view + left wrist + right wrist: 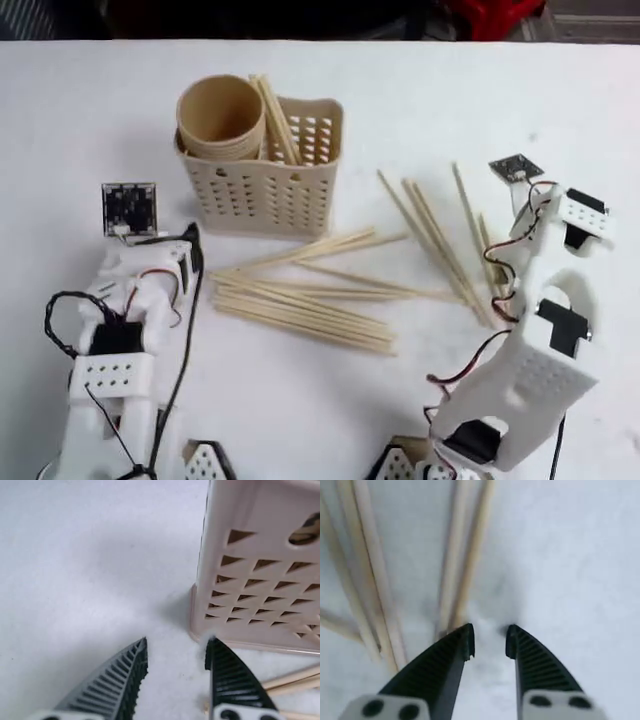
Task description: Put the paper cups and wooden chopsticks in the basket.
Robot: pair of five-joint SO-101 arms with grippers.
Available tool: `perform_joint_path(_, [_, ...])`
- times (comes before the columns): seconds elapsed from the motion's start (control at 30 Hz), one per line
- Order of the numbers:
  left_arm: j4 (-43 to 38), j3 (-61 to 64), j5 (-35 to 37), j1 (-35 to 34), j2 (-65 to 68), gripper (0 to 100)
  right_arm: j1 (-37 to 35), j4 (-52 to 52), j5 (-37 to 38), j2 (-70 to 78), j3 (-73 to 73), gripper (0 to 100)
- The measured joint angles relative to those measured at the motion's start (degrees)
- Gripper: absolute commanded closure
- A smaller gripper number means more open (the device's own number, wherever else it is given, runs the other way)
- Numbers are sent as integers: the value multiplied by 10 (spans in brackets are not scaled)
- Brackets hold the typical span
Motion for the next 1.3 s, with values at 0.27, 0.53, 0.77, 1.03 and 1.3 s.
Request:
perform_joint_path(0.27, [0, 0, 0, 0, 0, 797, -1, 18, 2, -19, 3, 875])
perform_joint_path(0.53, [0, 0, 0, 0, 0, 797, -16, 49, 0, -68, 40, 875])
perform_joint_path(0.77, [0, 0, 0, 0, 0, 797, -25, -18, 0, -69, 84, 875])
perform_joint_path(1.03, [0, 0, 0, 0, 0, 797, -5, -23, 0, -29, 48, 917])
perform_joint_path(1.3, [0, 0, 0, 0, 0, 797, 5, -23, 1, 23, 1, 982])
